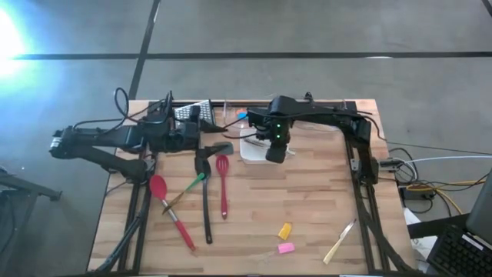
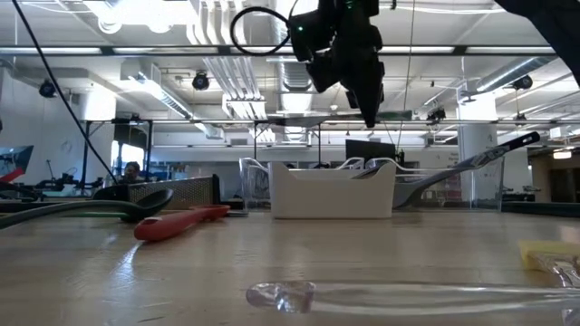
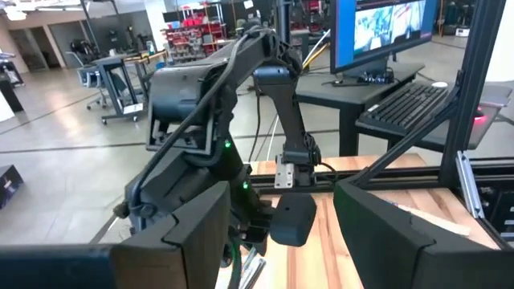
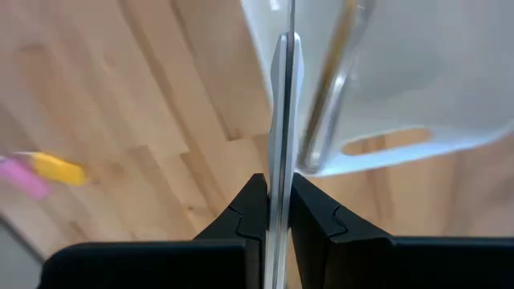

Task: Pick & Place Kitchen Items
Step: Put the white table knife into the white bin

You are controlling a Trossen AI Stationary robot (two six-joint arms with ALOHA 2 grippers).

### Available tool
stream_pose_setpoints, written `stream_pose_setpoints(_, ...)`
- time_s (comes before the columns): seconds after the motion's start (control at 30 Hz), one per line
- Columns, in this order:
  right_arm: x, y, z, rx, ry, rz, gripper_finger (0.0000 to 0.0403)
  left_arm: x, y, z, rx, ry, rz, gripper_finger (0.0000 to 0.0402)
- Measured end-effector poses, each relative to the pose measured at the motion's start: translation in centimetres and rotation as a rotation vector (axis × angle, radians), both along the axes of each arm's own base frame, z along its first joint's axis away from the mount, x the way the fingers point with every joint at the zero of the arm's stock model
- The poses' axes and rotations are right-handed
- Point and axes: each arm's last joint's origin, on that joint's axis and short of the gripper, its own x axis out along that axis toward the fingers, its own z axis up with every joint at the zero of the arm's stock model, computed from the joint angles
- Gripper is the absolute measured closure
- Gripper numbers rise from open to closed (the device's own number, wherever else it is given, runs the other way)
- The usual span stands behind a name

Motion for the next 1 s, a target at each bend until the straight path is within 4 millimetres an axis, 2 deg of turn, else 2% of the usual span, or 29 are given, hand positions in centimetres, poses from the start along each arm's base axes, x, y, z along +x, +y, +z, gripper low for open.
stream_pose_setpoints(0.4,-0.9,-1.2,-0.3,0.033,0.022,-0.081,0.0379,1.7,-0.1,-1.2,0.003,0.059,0.0,0.0172)
stream_pose_setpoints(1.0,-1.2,-1.1,-1.5,0.091,0.063,-0.122,0.0379,4.7,-0.2,-3.8,0.007,0.169,0.0,0.0173)
